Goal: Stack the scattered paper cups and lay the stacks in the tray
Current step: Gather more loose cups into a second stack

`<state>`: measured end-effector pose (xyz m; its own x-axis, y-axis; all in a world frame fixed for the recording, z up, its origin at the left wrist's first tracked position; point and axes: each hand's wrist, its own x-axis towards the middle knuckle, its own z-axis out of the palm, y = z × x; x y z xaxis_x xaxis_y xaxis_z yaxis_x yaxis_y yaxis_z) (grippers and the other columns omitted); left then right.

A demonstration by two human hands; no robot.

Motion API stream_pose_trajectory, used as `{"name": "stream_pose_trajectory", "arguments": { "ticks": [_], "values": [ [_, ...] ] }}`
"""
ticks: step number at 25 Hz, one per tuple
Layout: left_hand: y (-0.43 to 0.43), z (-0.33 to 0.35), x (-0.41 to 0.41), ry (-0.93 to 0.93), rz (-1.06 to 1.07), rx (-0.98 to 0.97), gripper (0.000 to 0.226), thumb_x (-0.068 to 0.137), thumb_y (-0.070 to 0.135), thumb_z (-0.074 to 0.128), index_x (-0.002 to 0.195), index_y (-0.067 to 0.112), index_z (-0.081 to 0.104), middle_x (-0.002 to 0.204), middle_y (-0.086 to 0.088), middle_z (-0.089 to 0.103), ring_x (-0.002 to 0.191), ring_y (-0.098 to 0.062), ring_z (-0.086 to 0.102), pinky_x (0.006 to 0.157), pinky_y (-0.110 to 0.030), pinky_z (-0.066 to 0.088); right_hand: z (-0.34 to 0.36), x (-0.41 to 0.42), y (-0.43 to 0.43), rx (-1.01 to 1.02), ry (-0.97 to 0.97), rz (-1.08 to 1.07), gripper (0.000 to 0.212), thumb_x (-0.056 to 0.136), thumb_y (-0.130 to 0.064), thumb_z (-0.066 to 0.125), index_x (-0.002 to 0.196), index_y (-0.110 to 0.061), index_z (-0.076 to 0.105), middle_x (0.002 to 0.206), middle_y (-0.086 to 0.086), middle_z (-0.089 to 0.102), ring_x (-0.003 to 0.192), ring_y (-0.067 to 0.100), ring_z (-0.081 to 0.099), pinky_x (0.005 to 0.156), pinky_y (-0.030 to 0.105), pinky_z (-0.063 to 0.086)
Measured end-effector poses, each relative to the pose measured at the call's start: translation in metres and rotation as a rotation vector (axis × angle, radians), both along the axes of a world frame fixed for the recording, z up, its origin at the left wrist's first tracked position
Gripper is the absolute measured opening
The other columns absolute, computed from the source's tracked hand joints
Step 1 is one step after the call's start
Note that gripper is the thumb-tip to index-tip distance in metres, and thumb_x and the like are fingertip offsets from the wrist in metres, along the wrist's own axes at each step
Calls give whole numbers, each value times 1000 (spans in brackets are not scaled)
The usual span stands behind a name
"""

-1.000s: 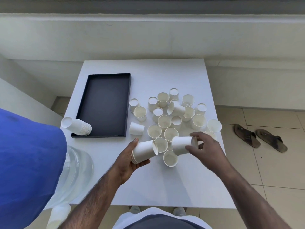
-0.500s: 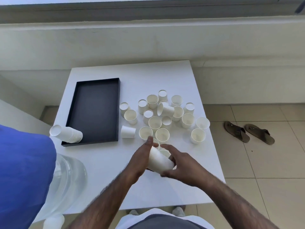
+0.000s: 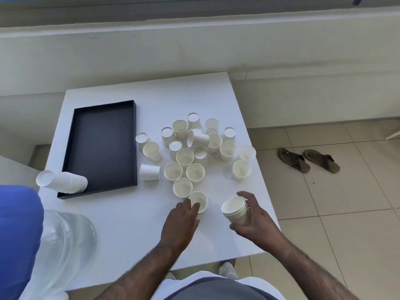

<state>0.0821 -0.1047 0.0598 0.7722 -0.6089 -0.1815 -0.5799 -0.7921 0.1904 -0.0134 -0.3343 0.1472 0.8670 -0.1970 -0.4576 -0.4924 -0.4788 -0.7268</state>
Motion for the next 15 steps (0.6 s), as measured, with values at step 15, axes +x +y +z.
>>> {"name": "stream_pose_trajectory", "arguments": {
  "ticks": [15],
  "values": [
    [-10, 59, 17, 679, 583, -959, 65, 86, 35, 62, 150, 31, 49, 137, 11, 63, 126, -5, 59, 103, -25, 48, -15, 6, 15, -135, 29, 125, 87, 73, -29, 77, 148, -38, 33, 134, -17, 55, 108, 10, 55, 89, 28, 49]
  ]
}}
